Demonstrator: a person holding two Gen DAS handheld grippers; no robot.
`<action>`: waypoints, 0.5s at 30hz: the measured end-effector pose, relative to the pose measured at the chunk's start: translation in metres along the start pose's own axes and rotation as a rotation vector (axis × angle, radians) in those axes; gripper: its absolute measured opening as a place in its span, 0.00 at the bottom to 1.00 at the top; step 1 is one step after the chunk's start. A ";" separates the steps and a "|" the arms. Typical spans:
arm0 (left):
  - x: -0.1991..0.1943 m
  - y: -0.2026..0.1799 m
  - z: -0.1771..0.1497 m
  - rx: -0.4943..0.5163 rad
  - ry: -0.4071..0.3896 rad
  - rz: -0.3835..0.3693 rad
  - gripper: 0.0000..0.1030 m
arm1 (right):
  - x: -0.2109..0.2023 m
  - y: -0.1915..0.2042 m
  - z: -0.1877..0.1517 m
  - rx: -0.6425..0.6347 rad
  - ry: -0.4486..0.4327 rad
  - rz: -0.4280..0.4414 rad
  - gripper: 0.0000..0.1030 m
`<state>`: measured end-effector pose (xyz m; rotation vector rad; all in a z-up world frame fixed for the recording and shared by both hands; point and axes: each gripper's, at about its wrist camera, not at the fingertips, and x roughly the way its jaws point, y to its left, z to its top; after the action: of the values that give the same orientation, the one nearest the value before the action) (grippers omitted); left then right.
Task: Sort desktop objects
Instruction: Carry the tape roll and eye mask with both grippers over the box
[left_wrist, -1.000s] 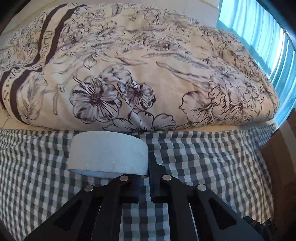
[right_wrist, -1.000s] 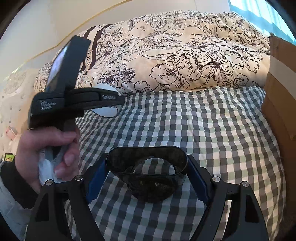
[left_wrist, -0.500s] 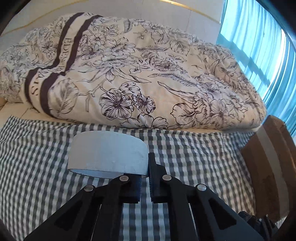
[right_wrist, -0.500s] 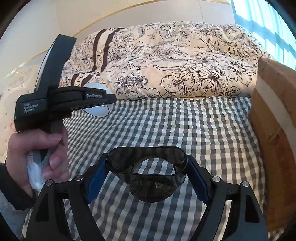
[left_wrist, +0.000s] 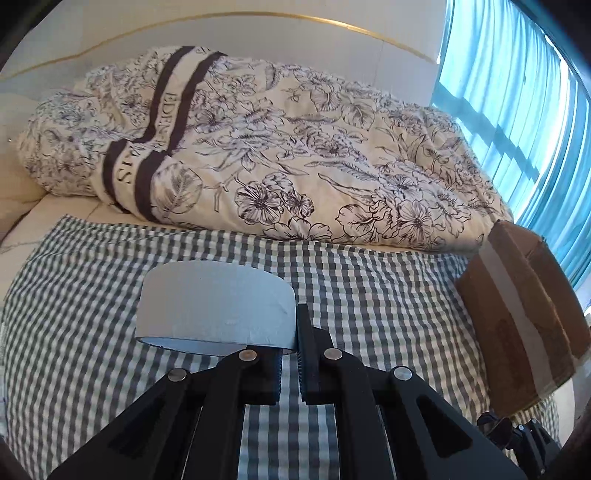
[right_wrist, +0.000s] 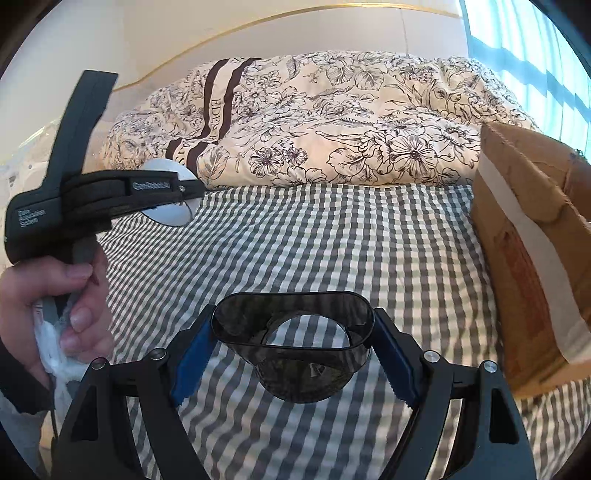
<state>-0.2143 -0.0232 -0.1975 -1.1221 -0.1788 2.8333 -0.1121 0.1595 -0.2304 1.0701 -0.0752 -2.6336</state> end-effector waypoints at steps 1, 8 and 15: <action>-0.008 -0.001 -0.002 0.001 -0.005 0.001 0.06 | -0.005 0.000 -0.002 0.000 0.001 0.000 0.78; -0.056 0.003 -0.026 -0.081 -0.042 -0.008 0.06 | -0.033 0.002 -0.019 -0.015 0.005 0.002 0.78; -0.091 -0.012 -0.046 -0.041 -0.060 0.029 0.06 | -0.063 0.006 -0.023 -0.035 -0.029 0.000 0.78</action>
<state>-0.1161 -0.0195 -0.1675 -1.0561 -0.2281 2.9033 -0.0518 0.1737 -0.2031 1.0214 -0.0344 -2.6407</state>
